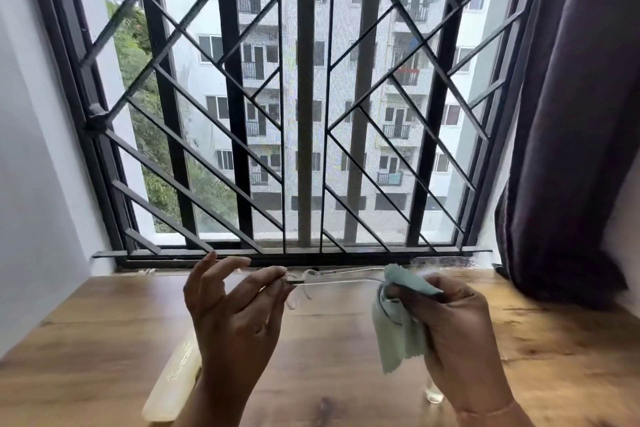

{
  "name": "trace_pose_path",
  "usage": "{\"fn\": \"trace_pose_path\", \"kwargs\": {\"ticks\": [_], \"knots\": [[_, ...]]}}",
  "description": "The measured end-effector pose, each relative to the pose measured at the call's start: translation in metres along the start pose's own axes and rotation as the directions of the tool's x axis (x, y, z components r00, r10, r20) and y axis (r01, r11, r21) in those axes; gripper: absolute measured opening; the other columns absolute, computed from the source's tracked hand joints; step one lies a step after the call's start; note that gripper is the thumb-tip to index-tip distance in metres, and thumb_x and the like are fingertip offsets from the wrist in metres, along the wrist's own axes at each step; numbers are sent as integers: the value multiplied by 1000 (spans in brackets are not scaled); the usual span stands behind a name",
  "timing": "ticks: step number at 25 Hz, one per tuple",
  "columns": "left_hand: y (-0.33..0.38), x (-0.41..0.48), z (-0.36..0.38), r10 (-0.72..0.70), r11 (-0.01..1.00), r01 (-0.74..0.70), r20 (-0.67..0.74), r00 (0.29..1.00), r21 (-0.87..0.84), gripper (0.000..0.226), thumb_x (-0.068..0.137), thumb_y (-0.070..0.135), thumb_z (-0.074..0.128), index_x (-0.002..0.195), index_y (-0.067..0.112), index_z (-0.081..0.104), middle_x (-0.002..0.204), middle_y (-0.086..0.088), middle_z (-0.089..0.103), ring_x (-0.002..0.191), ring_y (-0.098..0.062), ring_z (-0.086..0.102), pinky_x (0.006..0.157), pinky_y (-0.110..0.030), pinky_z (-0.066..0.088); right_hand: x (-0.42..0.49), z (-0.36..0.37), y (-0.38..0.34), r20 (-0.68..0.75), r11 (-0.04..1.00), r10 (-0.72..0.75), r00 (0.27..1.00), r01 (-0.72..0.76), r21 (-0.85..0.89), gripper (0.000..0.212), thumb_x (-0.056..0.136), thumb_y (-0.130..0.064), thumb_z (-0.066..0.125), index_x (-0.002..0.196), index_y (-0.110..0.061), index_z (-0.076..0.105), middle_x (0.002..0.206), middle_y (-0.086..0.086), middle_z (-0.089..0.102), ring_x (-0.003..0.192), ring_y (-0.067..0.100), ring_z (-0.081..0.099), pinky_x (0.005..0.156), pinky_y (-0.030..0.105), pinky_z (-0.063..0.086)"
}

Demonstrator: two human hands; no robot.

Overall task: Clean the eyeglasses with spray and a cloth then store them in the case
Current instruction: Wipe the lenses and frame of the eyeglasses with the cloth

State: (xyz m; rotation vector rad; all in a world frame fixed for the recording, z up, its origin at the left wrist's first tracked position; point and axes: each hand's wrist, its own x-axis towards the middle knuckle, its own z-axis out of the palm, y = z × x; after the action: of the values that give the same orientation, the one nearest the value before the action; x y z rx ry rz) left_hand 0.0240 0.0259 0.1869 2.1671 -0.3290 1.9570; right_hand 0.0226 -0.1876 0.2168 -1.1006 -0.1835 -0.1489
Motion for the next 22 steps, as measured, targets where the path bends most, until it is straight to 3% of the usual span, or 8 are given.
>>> {"fn": "trace_pose_path", "kwargs": {"ticks": [2, 4, 8, 10, 12, 15, 19, 22], "knots": [[0, 0, 0, 2, 1000, -2, -2, 1000, 8, 5, 70, 21, 78, 66, 18, 76, 79, 13, 71, 92, -18, 52, 97, -45, 32, 2, -4, 0, 23, 993, 69, 997, -71, 93, 18, 49, -10, 86, 54, -3, 70, 55, 12, 68, 48, 17, 64, 45, 20, 51], [0, -1, 2, 1, 1000, -1, -3, 1000, 7, 5, 70, 21, 78, 66, 19, 76, 79, 13, 71, 93, -18, 52, 98, -45, 31, 4, -10, 2, 18, 987, 117, 993, -118, 105, 41, 71, 24, 51, 47, -4, 69, 51, 11, 67, 44, 17, 64, 41, 18, 50], [2, -3, 3, 14, 1000, -14, -13, 1000, -8, 5, 67, 19, 79, 64, 19, 76, 80, 14, 71, 93, -16, 52, 98, -45, 31, 2, -2, 1, 42, 980, 121, 992, -126, 154, 13, 47, 9, 76, 48, 0, 67, 50, 14, 65, 44, 20, 64, 41, 20, 50], [3, -5, 4, 21, 1000, -21, -16, 1000, -9, 5, 67, 19, 80, 63, 19, 76, 80, 14, 71, 93, -16, 53, 98, -44, 31, 2, 0, 2, 22, 984, 104, 994, -106, 141, 33, 26, -12, 88, 51, -1, 68, 53, 12, 67, 47, 18, 65, 44, 21, 51], [3, -6, 5, 20, 1000, -19, -18, 1000, 2, 6, 67, 19, 80, 63, 19, 76, 80, 15, 71, 93, -17, 53, 99, -44, 30, 7, -5, 5, 7, 981, 108, 994, -107, 160, 10, 50, -1, 79, 50, -4, 69, 54, 12, 68, 47, 17, 65, 45, 21, 52], [2, -5, 5, 15, 1000, -15, -16, 1000, 17, 6, 67, 19, 80, 64, 20, 76, 80, 15, 71, 93, -17, 52, 99, -44, 30, 10, -11, 5, -9, 982, 134, 991, -131, 134, 51, 70, 30, 37, 46, -3, 68, 53, 14, 67, 48, 20, 65, 49, 24, 56], [3, -7, 9, 34, 999, -34, 2, 999, -6, 6, 67, 19, 80, 63, 20, 76, 80, 14, 72, 94, -16, 52, 100, -44, 30, 7, -5, 7, -96, 995, -11, 995, 2, -100, 38, 64, 26, 57, 48, -6, 70, 50, 9, 66, 47, 16, 62, 48, 24, 51], [6, -10, 12, 42, 998, -41, 26, 999, -42, 6, 65, 18, 80, 62, 19, 75, 79, 13, 72, 94, -14, 52, 102, -40, 28, 7, -11, 13, -73, 802, -288, 955, 199, -563, 19, 49, -14, 86, 63, -19, 76, 61, -2, 72, 56, 11, 63, 58, 28, 51]]}}
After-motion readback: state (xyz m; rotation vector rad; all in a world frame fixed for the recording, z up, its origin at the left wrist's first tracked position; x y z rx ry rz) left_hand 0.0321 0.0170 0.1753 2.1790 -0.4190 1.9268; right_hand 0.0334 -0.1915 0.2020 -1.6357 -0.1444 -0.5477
